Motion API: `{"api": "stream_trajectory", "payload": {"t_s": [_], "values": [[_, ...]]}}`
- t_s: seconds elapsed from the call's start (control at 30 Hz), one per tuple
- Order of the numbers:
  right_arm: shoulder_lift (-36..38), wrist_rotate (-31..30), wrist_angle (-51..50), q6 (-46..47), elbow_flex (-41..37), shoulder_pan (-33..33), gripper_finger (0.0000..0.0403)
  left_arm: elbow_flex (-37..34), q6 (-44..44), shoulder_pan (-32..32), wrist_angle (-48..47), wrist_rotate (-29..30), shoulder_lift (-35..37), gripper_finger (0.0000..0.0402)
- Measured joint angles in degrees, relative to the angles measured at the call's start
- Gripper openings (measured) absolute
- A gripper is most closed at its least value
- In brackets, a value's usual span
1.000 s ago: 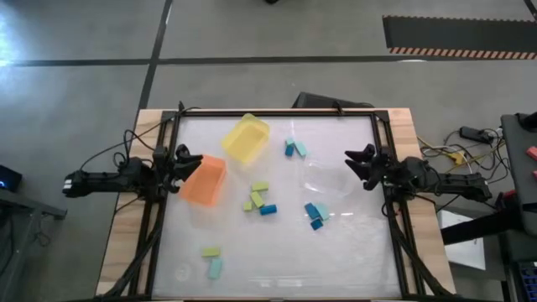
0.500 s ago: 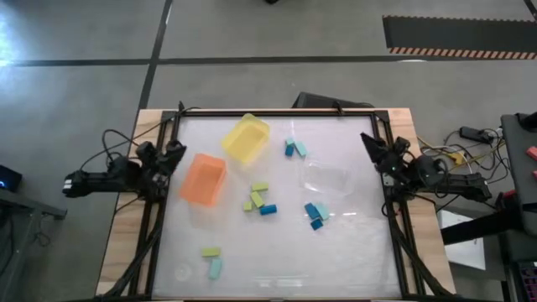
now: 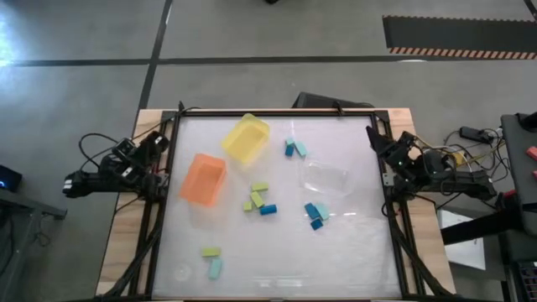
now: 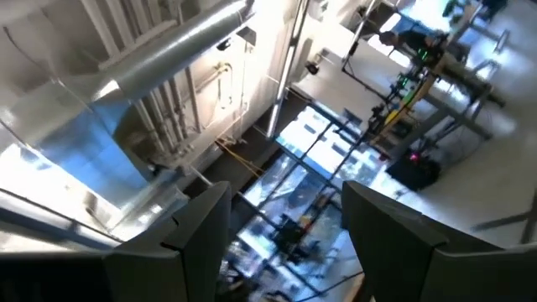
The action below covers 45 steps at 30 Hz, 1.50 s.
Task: Sort & place blocks by color
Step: Put the green block into the transparent bin
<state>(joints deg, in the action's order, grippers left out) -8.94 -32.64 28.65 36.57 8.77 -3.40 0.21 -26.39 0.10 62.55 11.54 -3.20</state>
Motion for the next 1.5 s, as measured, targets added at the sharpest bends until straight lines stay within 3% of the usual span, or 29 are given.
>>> {"api": "stream_trajectory", "payload": {"t_s": [0.27, 0.33, 0.47, 0.67, 1.07, 1.27, 1.5], "values": [[-9.22, 0.07, -8.04, -3.61, 10.83, 0.0, 0.0219, 0.31, 0.35, 0.0, -0.21, 4.25, -1.36, 0.0097], [-11.19, 0.12, -12.74, -3.38, 13.77, 0.0, 0.0219, 1.23, 1.17, 0.0, -2.82, 8.17, -2.46, 0.0097], [-14.99, 1.25, -19.91, -3.22, 19.31, 0.0, 0.0219, 5.76, 2.34, 0.02, -8.5, 10.09, -6.64, 0.0097], [-20.25, 2.32, -26.25, -4.37, 26.46, 0.02, 0.0219, 13.66, 3.02, 0.02, -20.49, 11.99, -15.8, 0.0097], [-29.49, 4.79, -32.95, -9.1, 37.98, 0.0, 0.0219, 28.43, -1.68, 0.06, -56.06, 13.47, -31.67, 0.0097], [-34.73, 6.06, -34.93, -11.56, 43.86, 0.0, 0.0219, 31.46, 6.37, 0.13, -56.97, 13.69, -39.58, 0.0097], [-43.0, 8.06, -43.75, -14.05, 53.16, 0.0, 0.0219, 34.74, 10.53, 0.22, -54.72, 13.91, -43.48, 0.0097]]}}
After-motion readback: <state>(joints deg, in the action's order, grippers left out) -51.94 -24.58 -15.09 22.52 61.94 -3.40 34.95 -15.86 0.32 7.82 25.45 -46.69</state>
